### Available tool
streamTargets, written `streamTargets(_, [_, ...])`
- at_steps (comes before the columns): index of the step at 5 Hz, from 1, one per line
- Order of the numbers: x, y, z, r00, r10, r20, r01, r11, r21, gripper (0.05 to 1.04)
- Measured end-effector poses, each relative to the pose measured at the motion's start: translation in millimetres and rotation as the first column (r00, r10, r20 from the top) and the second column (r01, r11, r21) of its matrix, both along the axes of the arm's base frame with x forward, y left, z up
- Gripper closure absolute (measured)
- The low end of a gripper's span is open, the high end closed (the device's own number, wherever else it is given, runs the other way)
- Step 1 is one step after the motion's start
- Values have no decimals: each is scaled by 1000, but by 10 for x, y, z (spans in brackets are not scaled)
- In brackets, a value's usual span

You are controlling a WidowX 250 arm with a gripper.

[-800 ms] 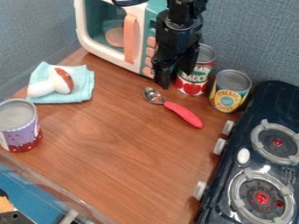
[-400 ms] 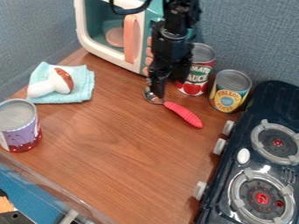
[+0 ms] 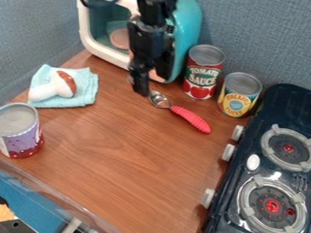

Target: Move the can to the right side of the table

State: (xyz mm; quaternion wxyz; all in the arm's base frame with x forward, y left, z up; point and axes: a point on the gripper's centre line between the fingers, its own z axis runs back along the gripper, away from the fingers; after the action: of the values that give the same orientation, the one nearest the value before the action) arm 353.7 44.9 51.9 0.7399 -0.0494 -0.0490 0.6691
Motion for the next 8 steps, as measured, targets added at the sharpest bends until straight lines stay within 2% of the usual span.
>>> streamTargets(1, [-269, 185, 33, 999, 32, -42, -32, 999, 4, 84])
streamTargets(2, [-578, 458, 133, 992, 121, -18, -121, 993, 6, 84])
streamTargets(3, [-843, 832, 210, 982, 189, 9, -189, 982, -22, 85])
streamTargets(4, [-1081, 1104, 337, 983, 178, 34, -177, 984, -36, 85])
streamTargets(5, [-1407, 1539, 395, 968, 248, 34, -247, 968, -38, 85])
streamTargets(6, [-1625, 1774, 333, 962, 272, 10, -272, 962, -13, 84])
streamTargets(7, [-1795, 1999, 175, 955, 296, -25, -296, 955, 3, 85])
streamTargets(8, [-1822, 2080, -46, 965, 256, -61, -256, 967, 21, 85])
